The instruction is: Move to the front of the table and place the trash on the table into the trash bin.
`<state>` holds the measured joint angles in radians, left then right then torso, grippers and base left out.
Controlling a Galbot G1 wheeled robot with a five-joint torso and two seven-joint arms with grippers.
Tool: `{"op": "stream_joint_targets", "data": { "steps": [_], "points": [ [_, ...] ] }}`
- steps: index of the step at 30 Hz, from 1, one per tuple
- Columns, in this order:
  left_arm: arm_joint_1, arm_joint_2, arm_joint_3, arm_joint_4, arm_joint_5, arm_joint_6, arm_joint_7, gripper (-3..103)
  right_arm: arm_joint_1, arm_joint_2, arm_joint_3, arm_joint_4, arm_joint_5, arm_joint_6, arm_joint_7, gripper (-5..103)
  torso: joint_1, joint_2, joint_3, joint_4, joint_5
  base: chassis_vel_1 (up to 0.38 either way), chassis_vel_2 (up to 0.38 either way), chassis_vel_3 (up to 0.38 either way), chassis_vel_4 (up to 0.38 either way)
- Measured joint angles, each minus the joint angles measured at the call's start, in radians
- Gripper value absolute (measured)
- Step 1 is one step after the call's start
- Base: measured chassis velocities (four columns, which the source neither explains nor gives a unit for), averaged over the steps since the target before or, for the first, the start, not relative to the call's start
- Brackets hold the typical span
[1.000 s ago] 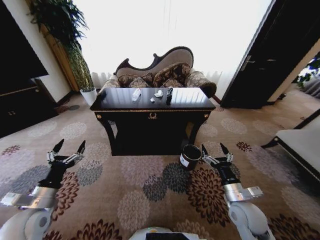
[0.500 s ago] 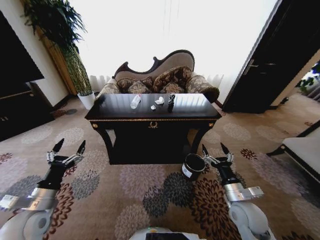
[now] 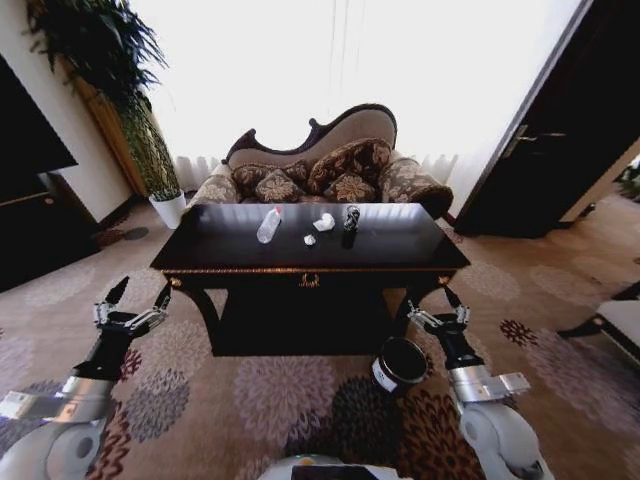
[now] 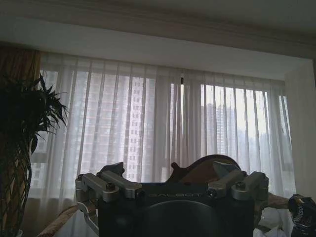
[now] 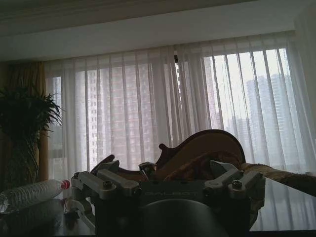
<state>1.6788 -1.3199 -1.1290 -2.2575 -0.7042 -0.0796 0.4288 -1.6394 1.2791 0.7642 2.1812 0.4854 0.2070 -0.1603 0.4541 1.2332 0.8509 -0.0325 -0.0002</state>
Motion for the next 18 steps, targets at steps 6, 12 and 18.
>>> {"op": "stream_joint_targets", "data": {
  "steps": [6, 12, 18],
  "points": [
    [0.000, -0.001, -0.002, 0.000, 0.000, -0.001, 0.001, 100, -0.001, 0.000, -0.003, 0.001, 0.006, 0.002, 0.014, 100, 0.000, 0.000, 0.000, 0.0001, 0.0000, -0.320, 0.338, 0.319, -0.327],
    [-0.001, -0.002, -0.001, 0.000, 0.000, -0.001, 0.001, 100, 0.000, -0.003, -0.005, 0.003, 0.010, 0.013, 0.016, 100, 0.001, -0.001, 0.000, 0.0000, 0.0001, -0.198, 0.204, 0.169, -0.134],
    [-0.002, 0.004, 0.007, -0.002, 0.003, 0.000, 0.000, 100, -0.003, -0.003, 0.001, 0.010, 0.011, 0.014, 0.016, 100, -0.001, 0.000, 0.000, 0.0001, 0.0000, -0.013, 0.006, 0.001, -0.004]
  ]
}}
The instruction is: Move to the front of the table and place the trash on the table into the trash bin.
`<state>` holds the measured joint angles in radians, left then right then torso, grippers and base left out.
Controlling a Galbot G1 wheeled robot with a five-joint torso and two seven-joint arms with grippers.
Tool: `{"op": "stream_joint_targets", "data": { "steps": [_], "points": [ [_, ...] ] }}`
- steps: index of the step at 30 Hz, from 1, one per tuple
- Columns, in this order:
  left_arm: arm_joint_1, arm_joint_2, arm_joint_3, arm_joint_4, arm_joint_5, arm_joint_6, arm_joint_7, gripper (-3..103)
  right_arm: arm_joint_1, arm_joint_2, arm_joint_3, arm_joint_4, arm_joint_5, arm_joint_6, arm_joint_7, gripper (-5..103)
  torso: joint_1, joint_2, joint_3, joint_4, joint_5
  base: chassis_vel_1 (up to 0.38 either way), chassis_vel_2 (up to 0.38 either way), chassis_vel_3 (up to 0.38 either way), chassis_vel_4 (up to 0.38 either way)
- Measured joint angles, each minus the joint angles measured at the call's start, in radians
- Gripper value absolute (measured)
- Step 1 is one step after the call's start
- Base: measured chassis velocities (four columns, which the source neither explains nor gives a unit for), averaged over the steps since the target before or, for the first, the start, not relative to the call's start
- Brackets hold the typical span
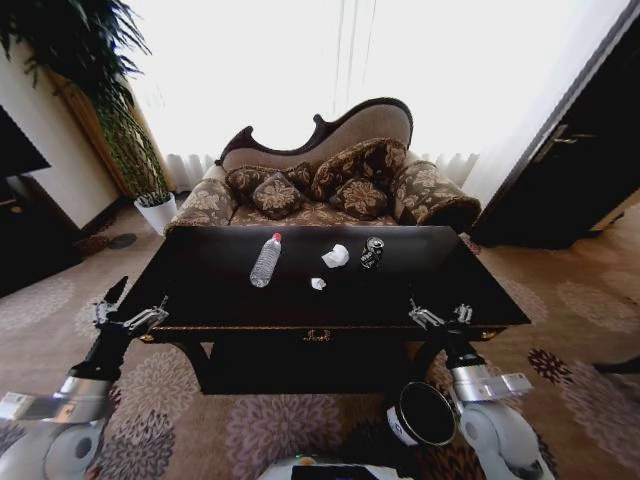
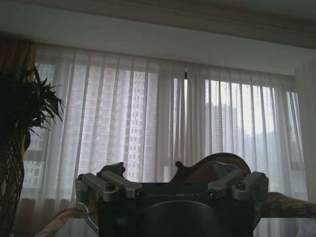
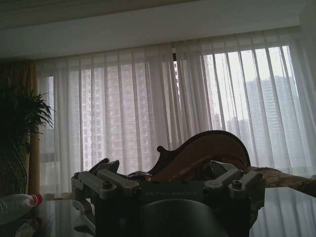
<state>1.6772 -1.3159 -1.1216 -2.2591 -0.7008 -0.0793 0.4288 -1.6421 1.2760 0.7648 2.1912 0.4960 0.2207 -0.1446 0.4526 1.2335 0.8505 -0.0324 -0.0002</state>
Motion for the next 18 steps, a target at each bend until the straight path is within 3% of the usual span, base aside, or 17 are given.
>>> {"op": "stream_joint_targets", "data": {
  "steps": [4, 9, 10, 11, 13, 18],
  "points": [
    [-0.005, 0.029, 0.015, -0.015, -0.003, 0.024, -0.031, 100, -0.008, 0.000, 0.014, 0.022, 0.000, -0.003, 0.003, 100, -0.001, 0.001, 0.000, 0.0000, 0.0000, 0.049, -0.056, -0.042, 0.050],
    [-0.008, 0.114, 0.047, -0.063, -0.074, 0.120, -0.144, 100, -0.008, -0.012, 0.017, 0.072, 0.019, -0.036, 0.019, 100, 0.001, 0.000, 0.000, -0.0001, -0.0002, 0.012, -0.003, -0.007, 0.012],
    [-0.008, 0.136, 0.052, -0.076, -0.096, 0.145, -0.176, 100, -0.005, -0.018, 0.012, 0.082, 0.026, -0.046, 0.022, 100, 0.001, 0.000, 0.000, -0.0001, -0.0001, 0.000, 0.000, 0.000, 0.000],
    [-0.010, 0.186, 0.059, -0.103, -0.146, 0.196, -0.246, 100, 0.000, -0.025, -0.001, 0.097, 0.035, -0.062, 0.024, 100, 0.002, 0.000, 0.001, 0.0001, 0.0000, 0.000, 0.000, 0.000, 0.000],
    [-0.017, 0.209, 0.065, -0.111, -0.170, 0.216, -0.272, 100, -0.001, -0.027, -0.006, 0.102, 0.037, -0.065, 0.024, 100, 0.002, 0.000, 0.001, 0.0003, -0.0001, 0.000, 0.000, 0.000, 0.000],
    [-0.065, 0.390, 0.095, -0.124, -0.321, 0.306, -0.387, 100, -0.020, -0.024, -0.018, 0.130, 0.037, -0.066, 0.011, 100, 0.001, 0.000, 0.000, -0.0002, -0.0002, 0.000, 0.000, 0.000, 0.000]
  ]
}}
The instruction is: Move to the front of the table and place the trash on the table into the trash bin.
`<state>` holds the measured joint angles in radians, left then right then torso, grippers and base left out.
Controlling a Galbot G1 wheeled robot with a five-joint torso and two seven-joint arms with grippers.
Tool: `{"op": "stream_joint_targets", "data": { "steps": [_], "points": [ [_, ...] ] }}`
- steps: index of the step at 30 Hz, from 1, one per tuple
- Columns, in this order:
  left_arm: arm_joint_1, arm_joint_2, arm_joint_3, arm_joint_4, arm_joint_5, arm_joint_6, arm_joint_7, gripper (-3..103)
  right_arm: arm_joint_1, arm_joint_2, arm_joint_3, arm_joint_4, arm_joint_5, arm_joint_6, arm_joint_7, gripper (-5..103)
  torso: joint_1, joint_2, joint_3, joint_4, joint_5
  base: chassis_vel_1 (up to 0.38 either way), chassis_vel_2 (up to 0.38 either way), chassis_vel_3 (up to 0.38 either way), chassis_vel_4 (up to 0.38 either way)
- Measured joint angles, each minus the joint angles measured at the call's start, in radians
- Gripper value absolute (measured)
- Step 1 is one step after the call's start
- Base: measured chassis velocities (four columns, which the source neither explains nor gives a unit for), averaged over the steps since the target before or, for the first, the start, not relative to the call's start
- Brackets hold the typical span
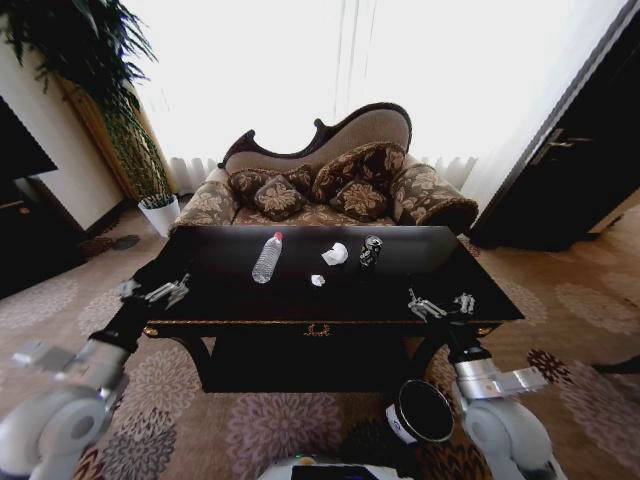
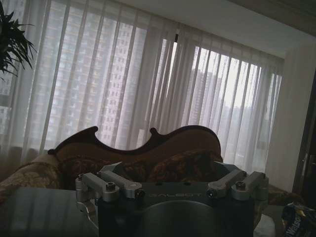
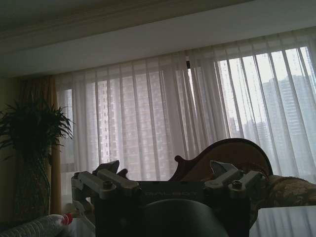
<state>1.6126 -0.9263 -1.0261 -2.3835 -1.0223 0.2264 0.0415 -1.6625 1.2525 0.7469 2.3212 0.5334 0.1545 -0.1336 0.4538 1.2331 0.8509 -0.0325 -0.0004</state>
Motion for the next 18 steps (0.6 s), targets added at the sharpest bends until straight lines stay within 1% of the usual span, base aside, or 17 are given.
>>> {"op": "stream_joint_targets", "data": {
  "steps": [1, 2, 3, 5, 6, 8, 10, 11, 12, 14, 15, 16, 18],
  "points": [
    [0.000, 0.000, 0.000, 0.000, 0.000, 0.000, 0.000, 100, 0.000, 0.000, 0.000, 0.000, 0.000, 0.000, 0.000, 100, 0.000, 0.000, 0.000, 0.0000, 0.0000, 0.000, 0.000, 0.000, 0.000],
    [-0.007, 0.028, 0.001, 0.005, -0.019, 0.009, -0.014, 100, -0.005, 0.000, 0.000, 0.004, 0.000, 0.001, -0.002, 100, 0.000, 0.000, 0.000, 0.0002, 0.0000, 0.000, 0.000, 0.000, 0.000],
    [-0.020, 0.073, 0.001, 0.016, -0.052, 0.022, -0.030, 100, -0.013, 0.001, 0.000, 0.009, 0.000, 0.002, -0.004, 100, 0.000, 0.000, 0.000, 0.0002, -0.0001, 0.000, 0.000, 0.000, 0.000],
    [-0.042, 0.145, -0.002, 0.038, -0.106, 0.036, -0.044, 100, -0.018, 0.003, -0.001, 0.016, -0.002, 0.005, -0.007, 100, 0.000, 0.000, 0.000, 0.0001, -0.0002, 0.000, 0.000, 0.000, 0.000],
    [-0.042, 0.145, -0.002, 0.038, -0.106, 0.036, -0.044, 100, -0.018, 0.003, -0.001, 0.016, -0.002, 0.005, -0.007, 100, 0.000, 0.000, 0.000, 0.0001, -0.0002, 0.000, 0.000, 0.000, 0.000],
    [-0.073, 0.220, -0.005, 0.072, -0.157, 0.042, -0.048, 100, -0.025, 0.009, -0.005, 0.024, -0.006, 0.007, -0.009, 100, 0.000, 0.000, 0.000, 0.0001, 0.0000, 0.000, 0.000, 0.000, 0.000],
    [-0.118, 0.296, 0.004, 0.120, -0.229, 0.050, -0.050, 100, -0.032, 0.021, -0.013, 0.032, -0.010, 0.007, -0.009, 100, 0.000, 0.000, 0.000, -0.0001, 0.0001, 0.000, 0.000, 0.000, 0.000],
    [-0.118, 0.296, 0.004, 0.120, -0.229, 0.050, -0.050, 100, -0.032, 0.021, -0.013, 0.032, -0.010, 0.007, -0.009, 100, 0.000, 0.000, 0.000, -0.0001, 0.0001, 0.000, 0.000, 0.000, 0.000],
    [-0.134, 0.318, 0.012, 0.140, -0.250, 0.052, -0.053, 100, -0.034, 0.025, -0.015, 0.034, -0.013, 0.007, -0.009, 100, 0.000, 0.000, 0.000, -0.0001, 0.0000, 0.000, 0.000, 0.000, 0.000],
    [-0.196, 0.373, 0.058, 0.192, -0.311, 0.066, -0.071, 100, -0.037, 0.035, -0.021, 0.038, -0.023, 0.007, -0.010, 100, 0.000, 0.000, 0.000, 0.0002, 0.0000, 0.000, 0.000, 0.000, 0.000],
    [-0.223, 0.387, 0.082, 0.208, -0.328, 0.074, -0.080, 100, -0.038, 0.038, -0.023, 0.040, -0.025, 0.007, -0.011, 100, 0.000, 0.000, 0.000, 0.0003, -0.0001, 0.000, 0.000, 0.000, 0.000],
    [-0.223, 0.387, 0.082, 0.208, -0.328, 0.074, -0.080, 100, -0.038, 0.038, -0.023, 0.040, -0.025, 0.007, -0.011, 100, 0.000, 0.000, 0.000, 0.0003, -0.0001, 0.000, 0.000, 0.000, 0.000],
    [-0.298, 0.410, 0.143, 0.241, -0.356, 0.095, -0.096, 100, -0.040, 0.043, -0.025, 0.044, -0.031, 0.004, -0.011, 100, 0.000, 0.000, 0.000, 0.0001, -0.0002, 0.000, 0.000, 0.000, 0.000]
  ]
}}
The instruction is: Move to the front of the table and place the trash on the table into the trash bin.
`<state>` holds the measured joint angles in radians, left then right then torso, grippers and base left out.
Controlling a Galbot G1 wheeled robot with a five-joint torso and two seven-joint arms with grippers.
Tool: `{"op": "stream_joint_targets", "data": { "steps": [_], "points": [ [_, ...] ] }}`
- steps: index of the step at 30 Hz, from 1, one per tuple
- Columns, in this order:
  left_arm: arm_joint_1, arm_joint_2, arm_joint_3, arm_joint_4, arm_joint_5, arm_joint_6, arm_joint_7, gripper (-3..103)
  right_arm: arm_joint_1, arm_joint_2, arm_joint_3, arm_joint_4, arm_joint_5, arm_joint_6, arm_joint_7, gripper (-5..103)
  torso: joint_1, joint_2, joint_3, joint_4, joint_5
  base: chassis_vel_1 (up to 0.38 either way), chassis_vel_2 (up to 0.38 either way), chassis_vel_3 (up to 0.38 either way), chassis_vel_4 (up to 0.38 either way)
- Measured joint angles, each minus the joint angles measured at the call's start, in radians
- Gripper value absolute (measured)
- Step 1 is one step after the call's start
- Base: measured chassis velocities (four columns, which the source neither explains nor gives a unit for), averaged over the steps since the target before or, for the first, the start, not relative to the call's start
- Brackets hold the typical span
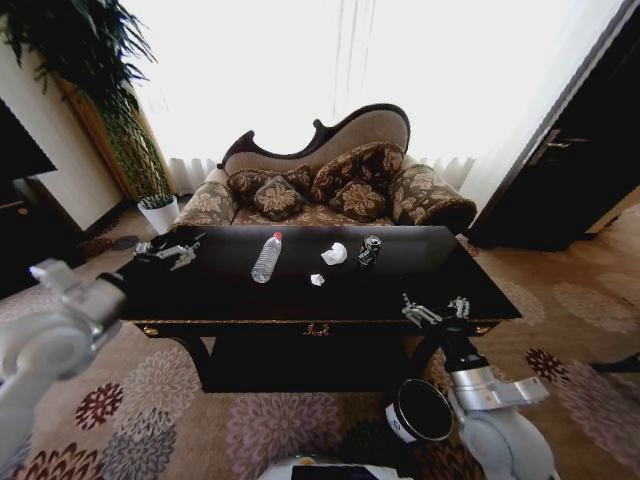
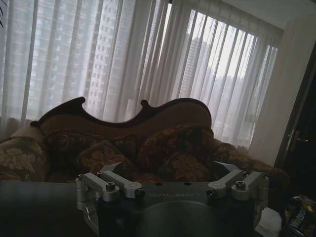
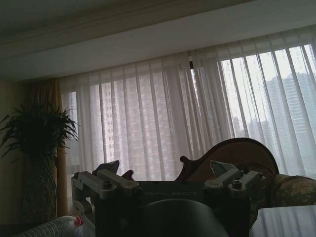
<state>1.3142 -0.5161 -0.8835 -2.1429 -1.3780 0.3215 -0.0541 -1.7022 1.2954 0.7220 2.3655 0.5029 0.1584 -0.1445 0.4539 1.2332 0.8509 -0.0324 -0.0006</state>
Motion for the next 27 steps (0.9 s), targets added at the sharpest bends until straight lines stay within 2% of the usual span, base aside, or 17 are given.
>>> {"op": "stream_joint_targets", "data": {
  "steps": [2, 3, 4, 7, 9, 10, 12, 14, 16, 19, 22, 27],
  "points": [
    [-0.130, 0.024, 0.108, 0.041, -0.021, 0.035, -0.017, 100, -0.003, 0.004, -0.001, 0.004, -0.007, -0.003, -0.001, 100, 0.000, 0.000, 0.000, -0.0001, 0.0002, 0.000, 0.000, 0.000, 0.000],
    [-0.130, 0.024, 0.108, 0.041, -0.021, 0.035, -0.017, 100, -0.003, 0.004, -0.001, 0.004, -0.007, -0.003, -0.001, 100, 0.000, 0.000, 0.000, -0.0001, 0.0002, 0.000, 0.000, 0.000, 0.000],
    [-0.166, 0.030, 0.145, 0.052, -0.023, 0.043, -0.020, 100, -0.005, 0.005, -0.001, 0.004, -0.009, -0.004, -0.002, 100, 0.000, 0.000, 0.000, -0.0001, 0.0005, 0.000, 0.000, 0.000, 0.000],
    [-0.340, 0.053, 0.369, 0.093, -0.039, 0.095, -0.052, 100, -0.015, 0.011, -0.002, 0.004, -0.017, -0.003, -0.007, 100, 0.000, 0.000, 0.000, -0.0003, 0.0003, 0.000, 0.000, 0.000, 0.000],
    [-0.362, 0.054, 0.395, 0.097, -0.044, 0.103, -0.061, 100, -0.016, 0.013, -0.002, 0.004, -0.018, -0.003, -0.008, 100, 0.000, 0.000, 0.000, -0.0002, 0.0004, 0.000, 0.000, 0.000, 0.000],
    [-0.425, 0.054, 0.476, 0.109, -0.055, 0.121, -0.085, 100, -0.018, 0.017, -0.002, 0.004, -0.021, -0.002, -0.011, 100, 0.000, 0.000, 0.000, -0.0001, 0.0004, 0.000, 0.000, 0.000, 0.000],
    [-0.495, 0.045, 0.562, 0.124, -0.058, 0.136, -0.108, 100, -0.021, 0.021, -0.002, 0.005, -0.023, 0.001, -0.016, 100, 0.000, 0.000, 0.000, -0.0001, 0.0004, 0.000, 0.000, 0.000, 0.000],
    [-0.512, 0.040, 0.584, 0.128, -0.058, 0.139, -0.111, 100, -0.021, 0.022, -0.002, 0.005, -0.024, 0.002, -0.017, 100, 0.000, 0.000, 0.000, -0.0001, 0.0005, 0.000, 0.000, 0.000, 0.000],
    [-0.583, 0.023, 0.678, 0.140, -0.057, 0.150, -0.119, 100, -0.025, 0.026, -0.002, 0.005, -0.026, 0.008, -0.021, 100, 0.000, 0.000, 0.000, -0.0001, 0.0003, 0.000, 0.000, 0.000, 0.000],
    [-0.614, 0.016, 0.718, 0.147, -0.056, 0.153, -0.120, 100, -0.027, 0.028, -0.003, 0.003, -0.029, 0.012, -0.024, 100, 0.000, 0.000, 0.000, -0.0001, 0.0005, 0.000, 0.000, 0.000, 0.000],
    [-0.691, -0.010, 0.821, 0.173, -0.043, 0.160, -0.122, 100, -0.026, 0.034, -0.009, 0.001, -0.035, 0.014, -0.027, 100, 0.000, 0.000, 0.000, -0.0002, 0.0005, 0.000, 0.000, 0.000, 0.000],
    [-0.737, -0.038, 0.891, 0.203, -0.018, 0.168, -0.119, 100, -0.026, 0.036, -0.013, -0.003, -0.039, 0.015, -0.029, 100, 0.000, 0.000, 0.000, 0.0000, 0.0005, 0.000, 0.000, 0.000, 0.000]
  ]
}}
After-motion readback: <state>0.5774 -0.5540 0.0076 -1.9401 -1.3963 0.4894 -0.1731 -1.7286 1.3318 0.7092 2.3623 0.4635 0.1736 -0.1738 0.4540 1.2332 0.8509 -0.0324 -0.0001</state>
